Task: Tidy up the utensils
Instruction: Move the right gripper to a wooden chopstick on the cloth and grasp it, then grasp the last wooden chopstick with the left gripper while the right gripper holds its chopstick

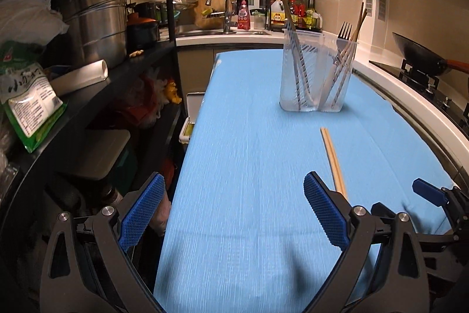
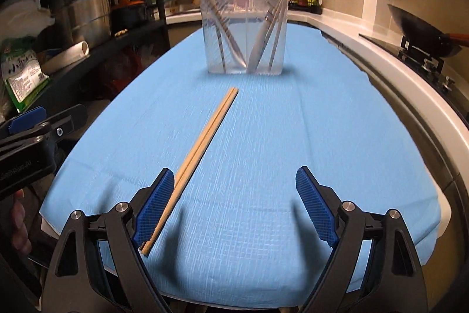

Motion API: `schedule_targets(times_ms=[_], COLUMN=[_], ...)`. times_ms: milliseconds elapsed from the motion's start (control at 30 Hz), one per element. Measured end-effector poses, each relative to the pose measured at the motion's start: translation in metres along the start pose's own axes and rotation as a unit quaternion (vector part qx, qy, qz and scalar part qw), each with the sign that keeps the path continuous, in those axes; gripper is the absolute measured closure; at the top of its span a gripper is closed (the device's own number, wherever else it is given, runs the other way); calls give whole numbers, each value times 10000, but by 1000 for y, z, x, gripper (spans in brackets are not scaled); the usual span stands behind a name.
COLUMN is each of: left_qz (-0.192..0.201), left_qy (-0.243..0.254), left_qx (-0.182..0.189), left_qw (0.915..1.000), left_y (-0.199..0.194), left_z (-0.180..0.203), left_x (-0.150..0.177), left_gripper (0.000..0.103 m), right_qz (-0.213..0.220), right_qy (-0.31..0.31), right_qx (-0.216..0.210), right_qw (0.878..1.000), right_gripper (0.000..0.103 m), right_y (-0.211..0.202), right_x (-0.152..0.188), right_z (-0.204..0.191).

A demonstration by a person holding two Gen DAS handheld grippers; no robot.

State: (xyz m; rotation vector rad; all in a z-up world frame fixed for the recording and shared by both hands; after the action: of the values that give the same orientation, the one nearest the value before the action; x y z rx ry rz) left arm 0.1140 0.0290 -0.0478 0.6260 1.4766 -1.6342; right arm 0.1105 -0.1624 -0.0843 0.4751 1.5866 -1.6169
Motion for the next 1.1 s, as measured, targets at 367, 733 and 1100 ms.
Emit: schedule_targets(times_ms=[367,733,1100], left_qz=[-95,-160,-296], left_qy=[-37,8,42], left_qx=[-61,5,187], left_qw=[9999,9999,9994], left_y=[5,9,12], left_z=[-5,5,21], left_x=[10,17,23], left_gripper=[10,10,10], right_qz=[-240,-202,254], right_qy=[-322,-97,-220], right_qx=[-134,307,-313], right_qw=[9991,9993,9989], right_gripper=[41,41,98], right_y=[13,11,-2], right_x=[5,17,34], right_z=[-23,17,31])
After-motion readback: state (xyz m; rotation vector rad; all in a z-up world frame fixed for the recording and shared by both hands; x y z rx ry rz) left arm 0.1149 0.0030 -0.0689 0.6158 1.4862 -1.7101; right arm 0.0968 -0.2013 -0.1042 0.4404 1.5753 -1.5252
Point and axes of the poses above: each gripper's, at about its wrist camera, not at the fingertips, and y roughly the way its jaws point, z to its right, x to its underside, the point moved 2 cm from there along y, roughly the way its jaws point, and after that the axes turned 13 degrees about -y, right-handed, at the moved point
